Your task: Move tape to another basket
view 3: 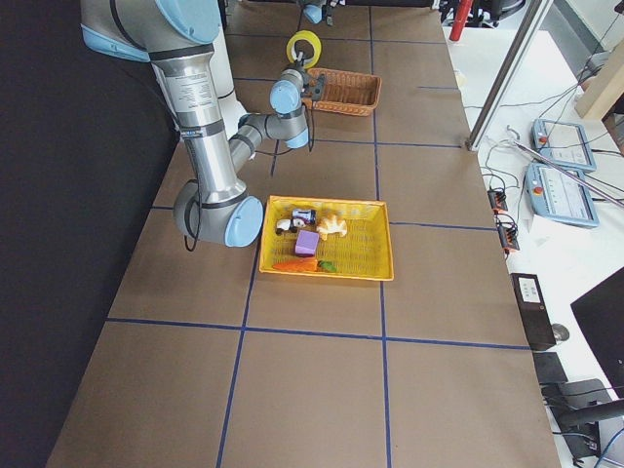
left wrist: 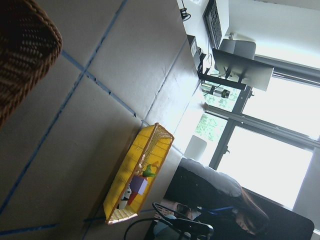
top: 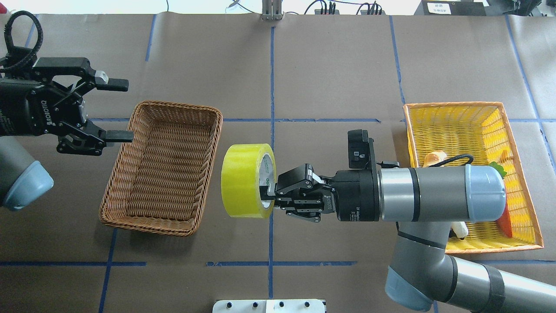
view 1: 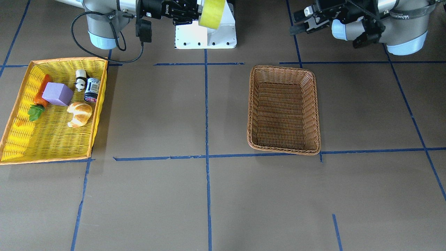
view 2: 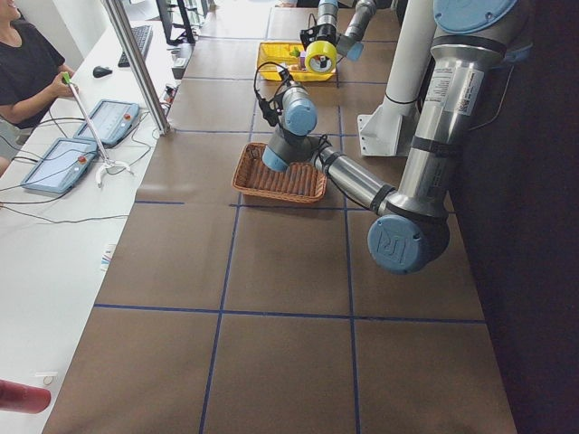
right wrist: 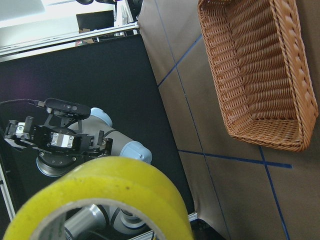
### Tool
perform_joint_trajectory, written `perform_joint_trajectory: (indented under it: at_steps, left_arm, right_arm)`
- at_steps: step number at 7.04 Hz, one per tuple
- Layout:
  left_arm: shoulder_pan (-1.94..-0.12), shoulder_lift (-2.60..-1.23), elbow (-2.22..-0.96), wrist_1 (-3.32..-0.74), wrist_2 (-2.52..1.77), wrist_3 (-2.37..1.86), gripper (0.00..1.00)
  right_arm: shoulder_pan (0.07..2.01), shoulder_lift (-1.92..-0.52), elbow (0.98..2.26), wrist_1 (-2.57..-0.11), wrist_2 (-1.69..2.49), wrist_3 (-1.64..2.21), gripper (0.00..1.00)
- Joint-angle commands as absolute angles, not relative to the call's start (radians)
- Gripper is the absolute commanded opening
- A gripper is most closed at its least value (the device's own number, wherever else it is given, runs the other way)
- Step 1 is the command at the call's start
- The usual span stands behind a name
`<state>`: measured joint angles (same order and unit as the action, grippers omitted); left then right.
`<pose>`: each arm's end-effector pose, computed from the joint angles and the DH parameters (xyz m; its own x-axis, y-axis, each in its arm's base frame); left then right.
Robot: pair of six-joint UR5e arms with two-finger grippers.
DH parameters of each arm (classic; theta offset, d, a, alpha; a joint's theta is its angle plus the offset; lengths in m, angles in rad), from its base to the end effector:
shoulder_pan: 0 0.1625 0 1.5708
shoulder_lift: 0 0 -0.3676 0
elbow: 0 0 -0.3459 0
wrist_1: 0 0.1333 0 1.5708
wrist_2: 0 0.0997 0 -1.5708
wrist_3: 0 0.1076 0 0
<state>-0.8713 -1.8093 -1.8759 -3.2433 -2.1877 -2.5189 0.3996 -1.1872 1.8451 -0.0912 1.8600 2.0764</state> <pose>0.1987 -0.3465 0.2083 -0.4911 -0.4455 -0.7486 -0.1241 0.8864 -0.4460 -0.3698 -0.2676 0.1524 -0.5059 0.2903 0.8123 0.1072 0.9555 -0.2747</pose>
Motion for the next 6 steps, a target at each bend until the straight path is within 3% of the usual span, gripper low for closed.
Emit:
perform_joint_trajectory:
  at_steps: [1,6]
  left_arm:
    - [-0.793,-1.821,-1.925,-3.255,-1.976,-2.665,1.0]
    - [-0.603,-1.9,-1.904,-3.27,-1.91,-2.677,1.0]
  right_arm:
    - [0.385,-1.18,1.848,-0.083,1.859,2.074,0.03]
    - [0.371,-1.187,1.852,-0.035,1.858,2.074,0.04]
